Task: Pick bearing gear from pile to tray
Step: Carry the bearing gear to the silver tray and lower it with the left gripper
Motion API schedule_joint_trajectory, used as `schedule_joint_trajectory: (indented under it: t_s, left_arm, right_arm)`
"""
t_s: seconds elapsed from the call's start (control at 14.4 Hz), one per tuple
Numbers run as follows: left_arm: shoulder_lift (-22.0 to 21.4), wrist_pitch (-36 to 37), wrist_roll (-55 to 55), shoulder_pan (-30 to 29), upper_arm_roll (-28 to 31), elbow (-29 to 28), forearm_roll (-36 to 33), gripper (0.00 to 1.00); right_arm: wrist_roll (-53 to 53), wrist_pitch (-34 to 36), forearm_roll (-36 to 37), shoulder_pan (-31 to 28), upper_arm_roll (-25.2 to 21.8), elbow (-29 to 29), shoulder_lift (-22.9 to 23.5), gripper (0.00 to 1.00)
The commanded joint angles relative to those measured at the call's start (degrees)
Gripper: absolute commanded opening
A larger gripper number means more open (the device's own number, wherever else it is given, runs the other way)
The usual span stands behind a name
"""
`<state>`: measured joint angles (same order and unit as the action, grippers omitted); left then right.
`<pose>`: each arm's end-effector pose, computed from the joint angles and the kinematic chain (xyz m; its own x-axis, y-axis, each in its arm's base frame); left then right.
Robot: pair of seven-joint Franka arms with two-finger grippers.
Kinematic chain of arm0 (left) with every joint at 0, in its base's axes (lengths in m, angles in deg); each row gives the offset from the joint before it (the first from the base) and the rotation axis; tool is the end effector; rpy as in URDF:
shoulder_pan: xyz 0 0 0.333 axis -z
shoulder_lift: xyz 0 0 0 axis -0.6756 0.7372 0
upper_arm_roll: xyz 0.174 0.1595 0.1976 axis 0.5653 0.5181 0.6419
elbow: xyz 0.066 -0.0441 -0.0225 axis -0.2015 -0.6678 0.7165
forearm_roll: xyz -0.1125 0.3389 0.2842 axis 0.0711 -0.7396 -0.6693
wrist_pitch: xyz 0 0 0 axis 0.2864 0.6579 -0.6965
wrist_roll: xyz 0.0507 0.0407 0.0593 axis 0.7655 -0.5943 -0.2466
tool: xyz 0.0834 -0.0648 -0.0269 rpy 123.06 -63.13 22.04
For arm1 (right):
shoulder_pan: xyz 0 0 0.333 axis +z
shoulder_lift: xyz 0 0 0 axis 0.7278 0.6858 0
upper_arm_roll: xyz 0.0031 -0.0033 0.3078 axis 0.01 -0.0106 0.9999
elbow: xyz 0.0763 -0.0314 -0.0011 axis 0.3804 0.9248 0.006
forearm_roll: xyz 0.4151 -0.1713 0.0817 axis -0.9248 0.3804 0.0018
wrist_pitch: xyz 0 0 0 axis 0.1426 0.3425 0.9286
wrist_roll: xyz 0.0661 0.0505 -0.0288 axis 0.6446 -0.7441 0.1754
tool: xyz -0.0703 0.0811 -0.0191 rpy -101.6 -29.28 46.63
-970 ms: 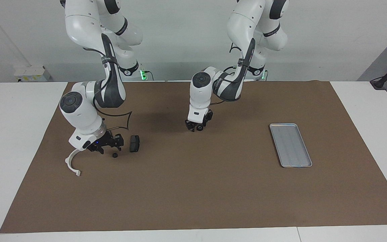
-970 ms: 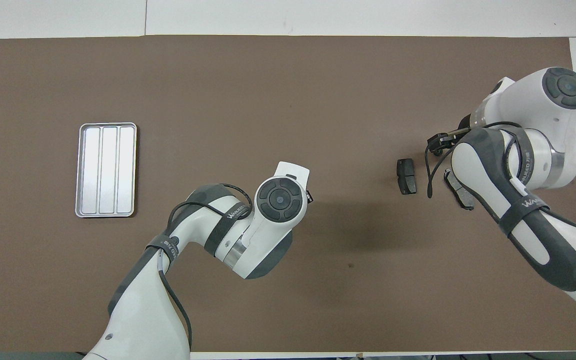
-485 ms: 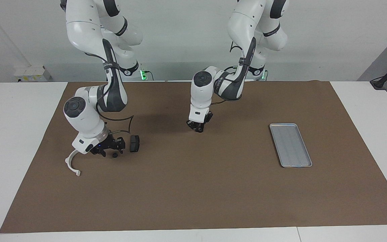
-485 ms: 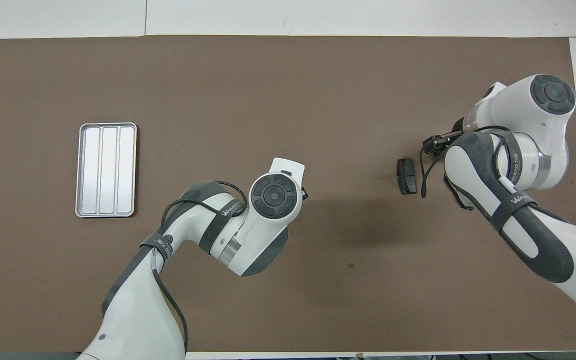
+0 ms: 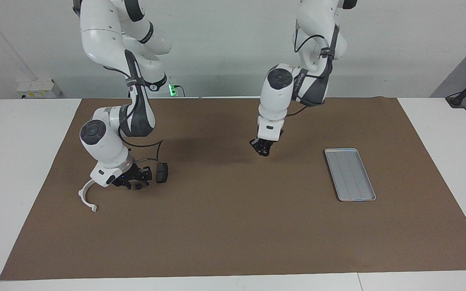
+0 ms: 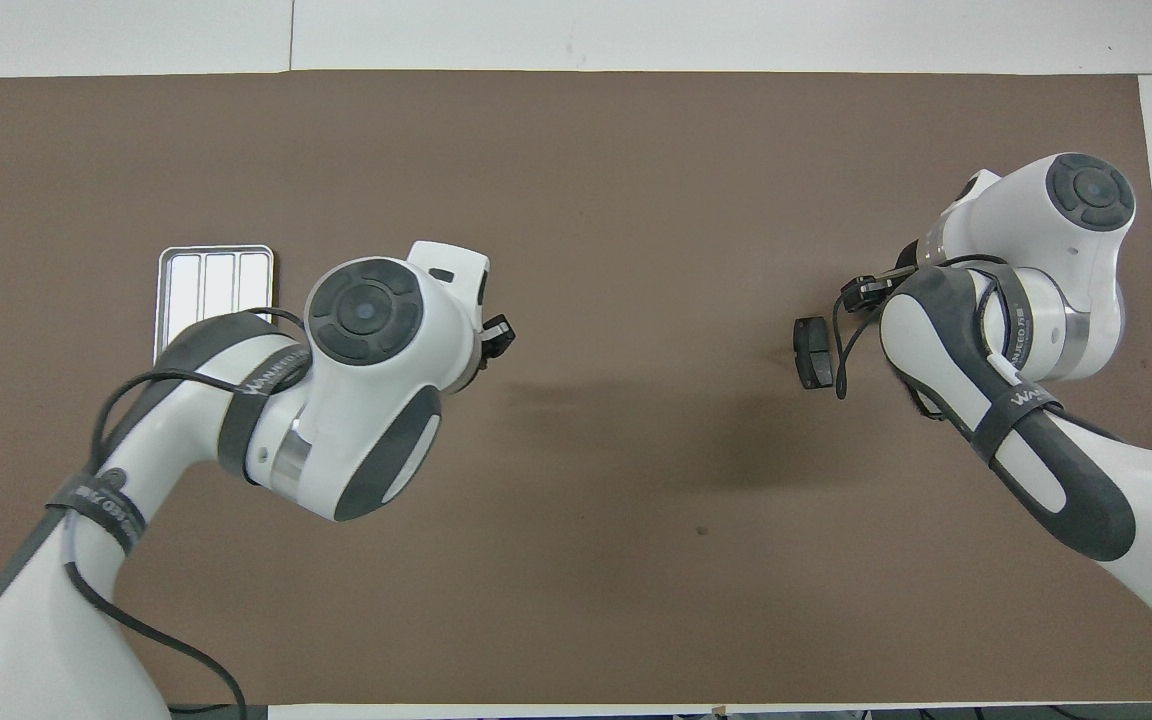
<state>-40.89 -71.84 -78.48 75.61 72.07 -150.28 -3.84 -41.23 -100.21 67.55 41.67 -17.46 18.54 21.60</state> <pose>0.5606 -0.3279 0.3625 0.8993 0.4373 -0.0023 0.4373 -0.8992 0.0139 0.6743 0.0197 0.2488 0.9871 0.1589 -0.0185 0.1577 -0.9860 -0.0533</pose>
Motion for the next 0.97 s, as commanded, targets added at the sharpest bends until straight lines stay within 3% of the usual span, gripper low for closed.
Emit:
schedule_joint_trajectory:
  t_s: [0.0,0.42,0.55,0.69,0.9]
  left_arm:
    - [-2.5,3.4,8.7,-6.5,-0.6,-1.9,-0.8,0.00]
    - [-2.9,2.1,34.7,-23.2,-0.7,-2.9,-0.9,0.00]
    - [-3.4,-0.4,40.6,-26.7,-0.7,-5.0,-0.9,0.00]
    - [-4.3,-5.6,41.7,-28.4,-0.7,-9.2,-0.9,0.00]
    - [-4.4,-11.1,42.4,-28.5,-0.7,-14.8,-0.9,0.00]
  right_arm:
    - [1.1,-1.5,0.6,-0.4,0.4,0.6,0.4,0.70]
    - [1.4,-3.0,0.6,-0.5,0.4,0.8,1.0,0.68]
    - [1.3,-3.0,0.6,-0.5,0.3,0.8,1.2,0.53]
    - [1.3,-3.0,0.7,-0.4,0.4,0.8,1.2,0.31]
    - [2.3,-3.0,0.7,-0.4,0.3,0.7,1.2,0.04]
